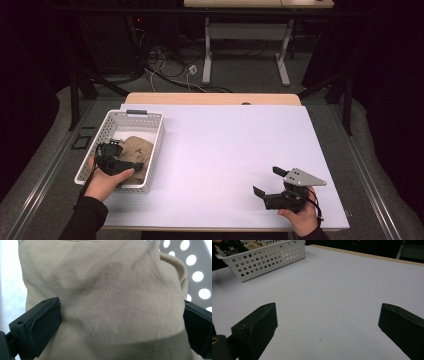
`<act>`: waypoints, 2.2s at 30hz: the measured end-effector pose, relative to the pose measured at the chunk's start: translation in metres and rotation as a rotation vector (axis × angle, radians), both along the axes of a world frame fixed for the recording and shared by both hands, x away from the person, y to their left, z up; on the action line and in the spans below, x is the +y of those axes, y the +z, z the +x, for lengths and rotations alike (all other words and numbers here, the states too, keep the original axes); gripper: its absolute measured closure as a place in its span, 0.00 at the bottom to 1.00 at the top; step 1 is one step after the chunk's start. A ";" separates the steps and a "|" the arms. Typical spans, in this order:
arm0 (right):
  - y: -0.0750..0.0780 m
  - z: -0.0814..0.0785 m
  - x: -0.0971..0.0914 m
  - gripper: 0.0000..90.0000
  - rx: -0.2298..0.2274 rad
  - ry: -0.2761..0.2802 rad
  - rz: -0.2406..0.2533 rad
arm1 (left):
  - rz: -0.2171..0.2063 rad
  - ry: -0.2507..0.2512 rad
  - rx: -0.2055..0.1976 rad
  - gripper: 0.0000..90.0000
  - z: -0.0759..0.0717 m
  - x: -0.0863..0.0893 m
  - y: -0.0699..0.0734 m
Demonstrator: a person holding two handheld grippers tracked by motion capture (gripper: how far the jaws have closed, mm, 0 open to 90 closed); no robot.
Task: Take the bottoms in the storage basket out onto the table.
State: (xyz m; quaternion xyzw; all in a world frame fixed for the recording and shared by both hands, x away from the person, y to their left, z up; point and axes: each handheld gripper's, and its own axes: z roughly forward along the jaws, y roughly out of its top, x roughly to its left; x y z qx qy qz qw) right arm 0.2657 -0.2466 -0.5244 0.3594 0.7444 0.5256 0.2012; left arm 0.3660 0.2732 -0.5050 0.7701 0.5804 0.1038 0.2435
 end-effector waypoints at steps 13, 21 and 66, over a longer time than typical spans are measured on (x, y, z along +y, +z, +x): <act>-0.001 0.000 0.001 0.03 0.004 0.008 -0.002 | 0.021 -0.002 0.012 0.00 0.002 -0.002 -0.004; -0.001 0.000 0.001 0.03 0.006 0.010 0.001 | 0.028 0.002 0.021 0.03 0.003 -0.003 -0.005; -0.001 0.001 0.001 0.06 0.013 0.018 -0.001 | 0.035 -0.019 -0.023 0.52 -0.004 -0.005 0.006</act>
